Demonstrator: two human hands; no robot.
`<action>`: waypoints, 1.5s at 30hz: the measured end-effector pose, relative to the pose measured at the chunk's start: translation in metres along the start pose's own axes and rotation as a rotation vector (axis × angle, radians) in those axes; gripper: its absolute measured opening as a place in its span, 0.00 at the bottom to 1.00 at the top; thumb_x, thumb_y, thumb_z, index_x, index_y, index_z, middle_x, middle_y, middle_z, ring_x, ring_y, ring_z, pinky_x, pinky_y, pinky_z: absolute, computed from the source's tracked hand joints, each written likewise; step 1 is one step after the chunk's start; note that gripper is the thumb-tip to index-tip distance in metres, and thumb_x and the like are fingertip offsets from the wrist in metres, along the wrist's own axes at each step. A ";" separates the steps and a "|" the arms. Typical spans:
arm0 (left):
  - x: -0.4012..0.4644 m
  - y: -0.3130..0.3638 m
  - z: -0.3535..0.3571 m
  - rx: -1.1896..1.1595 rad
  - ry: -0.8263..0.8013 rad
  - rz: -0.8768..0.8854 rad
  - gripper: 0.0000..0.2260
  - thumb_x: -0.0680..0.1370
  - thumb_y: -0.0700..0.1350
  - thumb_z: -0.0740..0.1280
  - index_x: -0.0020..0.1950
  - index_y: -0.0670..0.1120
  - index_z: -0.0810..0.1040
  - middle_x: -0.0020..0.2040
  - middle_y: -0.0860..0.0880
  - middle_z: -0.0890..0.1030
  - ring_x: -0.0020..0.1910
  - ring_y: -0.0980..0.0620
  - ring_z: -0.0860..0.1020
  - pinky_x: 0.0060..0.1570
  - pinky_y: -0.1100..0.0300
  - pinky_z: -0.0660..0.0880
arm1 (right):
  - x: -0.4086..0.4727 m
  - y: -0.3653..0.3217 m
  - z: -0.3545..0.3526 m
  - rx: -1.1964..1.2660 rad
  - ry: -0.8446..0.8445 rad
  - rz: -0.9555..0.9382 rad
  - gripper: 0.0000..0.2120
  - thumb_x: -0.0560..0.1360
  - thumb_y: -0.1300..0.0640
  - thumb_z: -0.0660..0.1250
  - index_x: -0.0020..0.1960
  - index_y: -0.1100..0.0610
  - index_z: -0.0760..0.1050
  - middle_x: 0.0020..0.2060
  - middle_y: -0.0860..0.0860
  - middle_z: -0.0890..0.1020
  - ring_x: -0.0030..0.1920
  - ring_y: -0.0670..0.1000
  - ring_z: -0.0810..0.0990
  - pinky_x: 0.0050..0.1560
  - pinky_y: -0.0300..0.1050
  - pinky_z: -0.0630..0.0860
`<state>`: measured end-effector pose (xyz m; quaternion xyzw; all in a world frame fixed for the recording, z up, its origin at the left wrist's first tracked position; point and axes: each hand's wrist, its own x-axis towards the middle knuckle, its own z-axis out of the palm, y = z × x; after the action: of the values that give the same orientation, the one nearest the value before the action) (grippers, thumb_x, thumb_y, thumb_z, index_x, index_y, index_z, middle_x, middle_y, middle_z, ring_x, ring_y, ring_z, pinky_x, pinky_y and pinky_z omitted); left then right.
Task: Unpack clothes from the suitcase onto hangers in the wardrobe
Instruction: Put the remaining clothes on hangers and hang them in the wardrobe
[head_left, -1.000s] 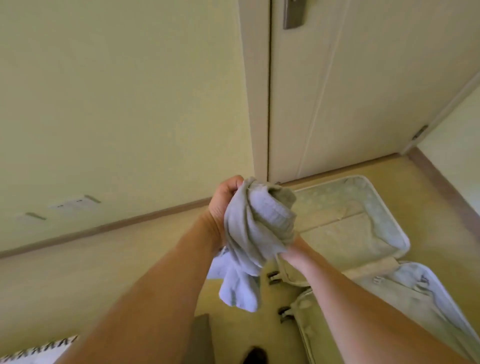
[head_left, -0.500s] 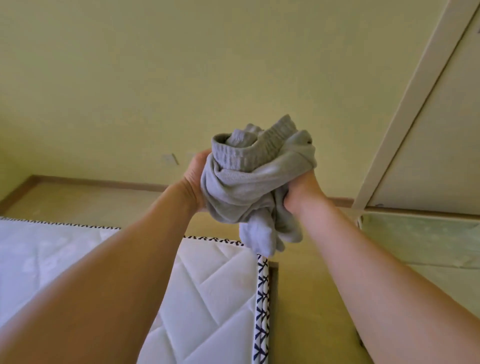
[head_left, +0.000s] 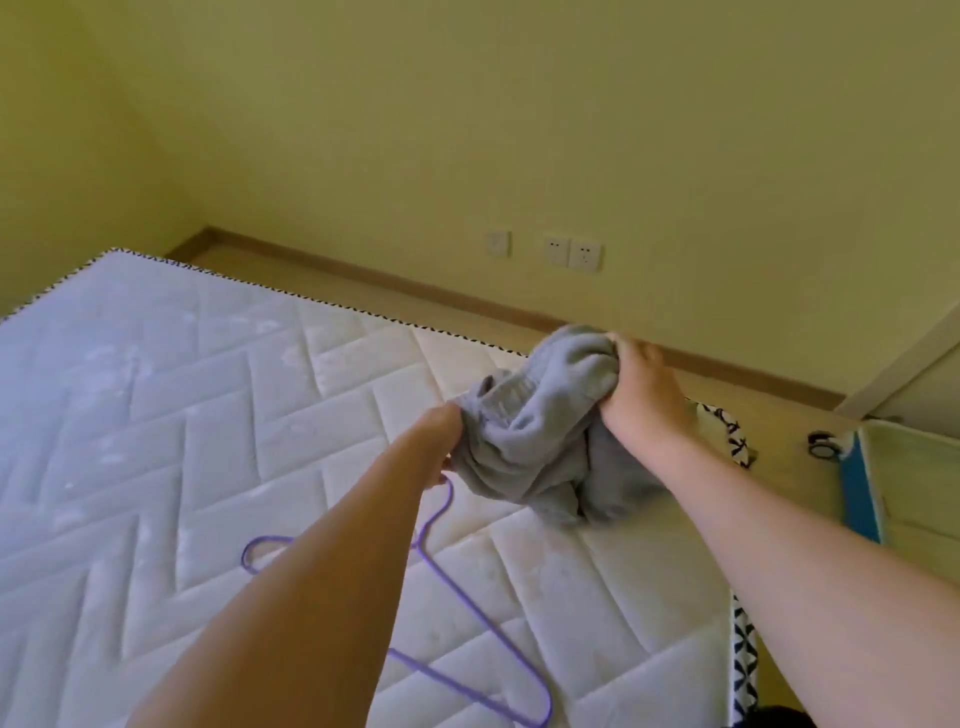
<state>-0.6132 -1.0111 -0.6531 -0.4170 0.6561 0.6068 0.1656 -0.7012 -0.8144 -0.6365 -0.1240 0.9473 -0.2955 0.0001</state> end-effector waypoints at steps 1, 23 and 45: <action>0.005 -0.020 -0.003 0.187 0.008 0.002 0.16 0.83 0.48 0.56 0.60 0.40 0.76 0.56 0.44 0.78 0.52 0.47 0.75 0.52 0.54 0.74 | -0.007 0.012 0.018 -0.197 -0.112 0.019 0.17 0.77 0.53 0.58 0.66 0.45 0.67 0.60 0.56 0.73 0.62 0.61 0.74 0.60 0.54 0.71; 0.010 0.011 -0.074 1.459 0.584 0.343 0.09 0.79 0.41 0.59 0.44 0.45 0.78 0.35 0.50 0.74 0.35 0.51 0.75 0.34 0.60 0.68 | 0.024 0.002 0.093 -0.113 -0.585 0.474 0.30 0.75 0.43 0.63 0.71 0.59 0.62 0.66 0.60 0.73 0.64 0.62 0.73 0.65 0.57 0.70; -0.010 0.113 -0.066 1.416 0.822 0.837 0.16 0.79 0.48 0.54 0.33 0.48 0.71 0.31 0.49 0.70 0.34 0.46 0.72 0.36 0.58 0.63 | 0.038 0.029 0.041 0.212 -0.531 0.790 0.12 0.78 0.57 0.62 0.57 0.64 0.75 0.51 0.61 0.79 0.52 0.60 0.78 0.55 0.52 0.78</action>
<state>-0.6732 -1.0792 -0.5578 -0.1298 0.9792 -0.1220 -0.0971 -0.7415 -0.8231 -0.6838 0.1747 0.8538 -0.3258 0.3666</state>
